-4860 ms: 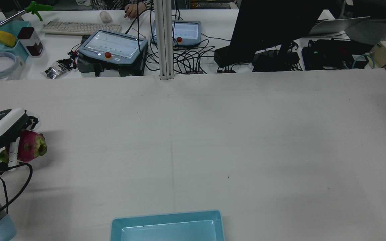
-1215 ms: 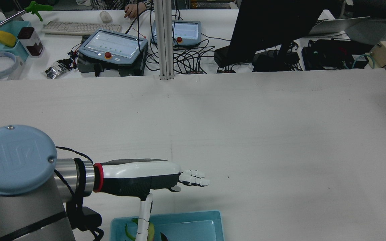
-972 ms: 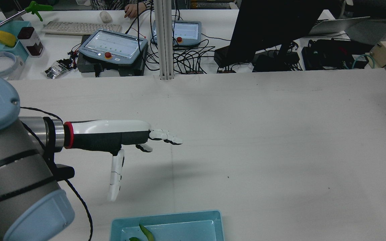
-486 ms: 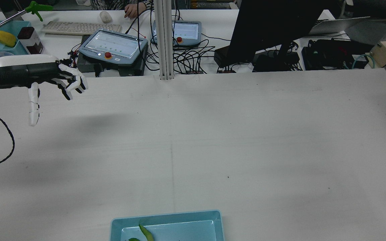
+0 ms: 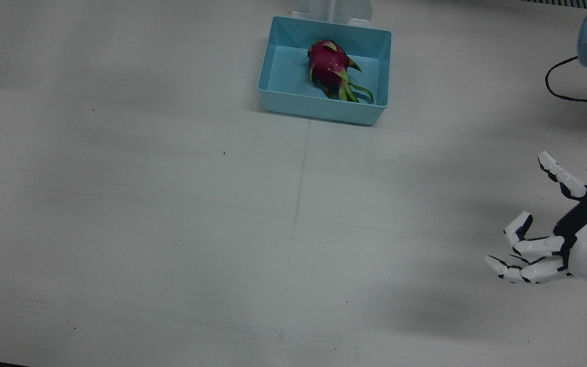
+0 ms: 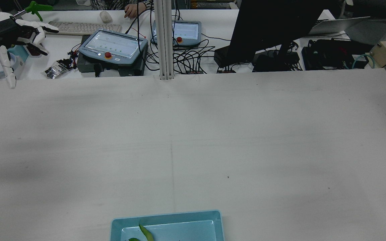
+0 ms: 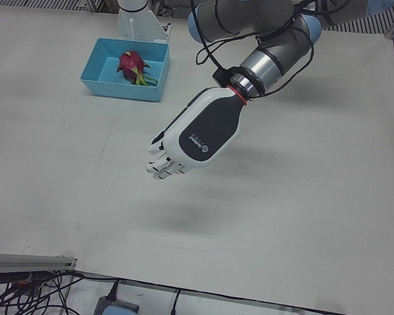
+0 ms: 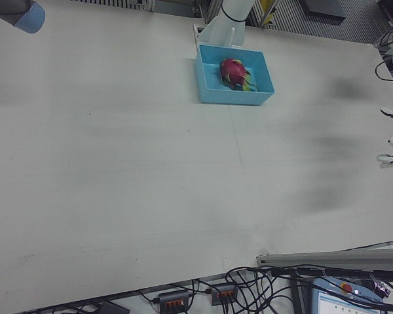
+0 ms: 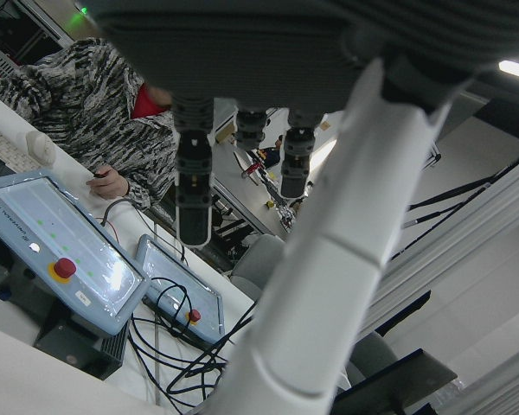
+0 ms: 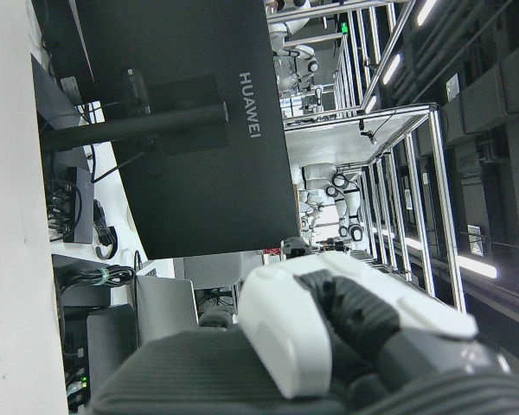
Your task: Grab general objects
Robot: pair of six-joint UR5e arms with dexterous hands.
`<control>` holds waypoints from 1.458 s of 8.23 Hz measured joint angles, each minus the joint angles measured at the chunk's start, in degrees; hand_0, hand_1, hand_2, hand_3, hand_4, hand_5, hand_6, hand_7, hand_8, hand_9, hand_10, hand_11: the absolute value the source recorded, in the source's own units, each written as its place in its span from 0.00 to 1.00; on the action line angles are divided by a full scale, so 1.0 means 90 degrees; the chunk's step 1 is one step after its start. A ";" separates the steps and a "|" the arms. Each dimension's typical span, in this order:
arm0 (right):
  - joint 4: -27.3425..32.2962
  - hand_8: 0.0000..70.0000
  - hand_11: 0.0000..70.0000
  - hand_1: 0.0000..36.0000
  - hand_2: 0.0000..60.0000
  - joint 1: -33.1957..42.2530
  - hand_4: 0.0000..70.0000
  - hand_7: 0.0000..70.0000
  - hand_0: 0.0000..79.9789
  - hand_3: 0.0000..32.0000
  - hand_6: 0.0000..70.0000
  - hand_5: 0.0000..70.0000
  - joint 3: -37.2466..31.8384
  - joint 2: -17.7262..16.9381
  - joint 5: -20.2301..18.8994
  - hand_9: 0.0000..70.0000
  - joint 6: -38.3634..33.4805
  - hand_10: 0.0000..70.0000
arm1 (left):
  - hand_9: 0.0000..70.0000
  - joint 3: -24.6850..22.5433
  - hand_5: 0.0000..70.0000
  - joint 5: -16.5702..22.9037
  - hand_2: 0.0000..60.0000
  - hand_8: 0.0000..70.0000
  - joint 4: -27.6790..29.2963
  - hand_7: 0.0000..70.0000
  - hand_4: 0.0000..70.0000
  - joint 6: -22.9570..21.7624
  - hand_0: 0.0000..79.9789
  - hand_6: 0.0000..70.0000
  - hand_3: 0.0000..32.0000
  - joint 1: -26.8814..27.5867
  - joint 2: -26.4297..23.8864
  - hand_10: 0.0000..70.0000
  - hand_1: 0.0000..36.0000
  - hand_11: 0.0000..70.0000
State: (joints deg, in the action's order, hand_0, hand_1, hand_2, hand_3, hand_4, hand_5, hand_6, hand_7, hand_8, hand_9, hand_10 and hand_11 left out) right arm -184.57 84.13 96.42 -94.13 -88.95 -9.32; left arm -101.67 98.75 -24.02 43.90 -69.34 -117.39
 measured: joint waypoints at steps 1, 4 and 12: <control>0.0000 0.00 0.00 0.00 0.00 -0.0001 0.00 0.00 0.00 0.00 0.00 0.00 0.0000 0.0000 0.0000 0.00 0.0000 0.00 | 0.06 0.0187 0.55 -0.0386 0.00 0.02 0.0408 0.14 0.32 -0.0200 1.00 0.08 0.00 0.0065 0.0144 0.07 0.77 0.14; 0.0000 0.00 0.00 0.00 0.00 -0.0003 0.00 0.00 0.00 0.00 0.00 0.00 0.0000 0.0000 0.0000 0.00 -0.0003 0.00 | 0.05 0.1208 0.48 -0.1595 0.00 0.02 0.1405 0.14 0.30 -0.0800 1.00 0.08 0.00 0.0548 0.0370 0.06 0.78 0.13; 0.0000 0.00 0.00 0.00 0.00 -0.0003 0.00 0.00 0.00 0.00 0.00 0.00 0.0000 0.0000 -0.0006 0.00 0.0000 0.00 | 0.00 0.1234 0.29 -0.3133 0.00 0.00 0.3038 0.04 0.08 -0.2258 0.90 0.00 0.24 0.1116 0.2496 0.00 0.69 0.02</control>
State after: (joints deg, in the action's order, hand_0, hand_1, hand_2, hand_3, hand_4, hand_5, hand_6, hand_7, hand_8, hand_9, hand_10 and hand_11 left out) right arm -184.57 84.11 96.42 -94.13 -89.00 -9.32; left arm -90.57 70.55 3.32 23.58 -59.29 -94.93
